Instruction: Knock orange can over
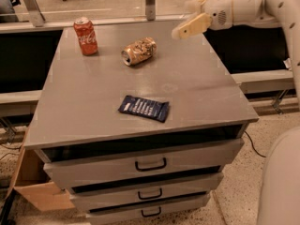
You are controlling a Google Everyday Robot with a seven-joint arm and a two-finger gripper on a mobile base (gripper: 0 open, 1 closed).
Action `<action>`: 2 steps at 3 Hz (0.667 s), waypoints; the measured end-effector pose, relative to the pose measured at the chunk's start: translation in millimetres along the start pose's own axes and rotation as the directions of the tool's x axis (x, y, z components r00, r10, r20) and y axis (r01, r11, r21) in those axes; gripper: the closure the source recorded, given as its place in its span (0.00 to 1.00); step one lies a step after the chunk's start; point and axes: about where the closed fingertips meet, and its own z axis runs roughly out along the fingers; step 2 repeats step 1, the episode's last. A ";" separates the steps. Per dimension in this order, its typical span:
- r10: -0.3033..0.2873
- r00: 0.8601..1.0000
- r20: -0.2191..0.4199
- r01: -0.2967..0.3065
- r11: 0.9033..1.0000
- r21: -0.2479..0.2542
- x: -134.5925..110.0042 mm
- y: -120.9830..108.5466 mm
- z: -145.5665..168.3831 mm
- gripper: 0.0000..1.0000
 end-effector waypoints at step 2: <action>-0.004 1.000 -0.024 0.007 0.992 0.127 -1.6 -17.2 -65.6 0.00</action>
Offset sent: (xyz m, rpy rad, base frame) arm 0.0000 0.0000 0.0000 0.0000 0.0000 0.0000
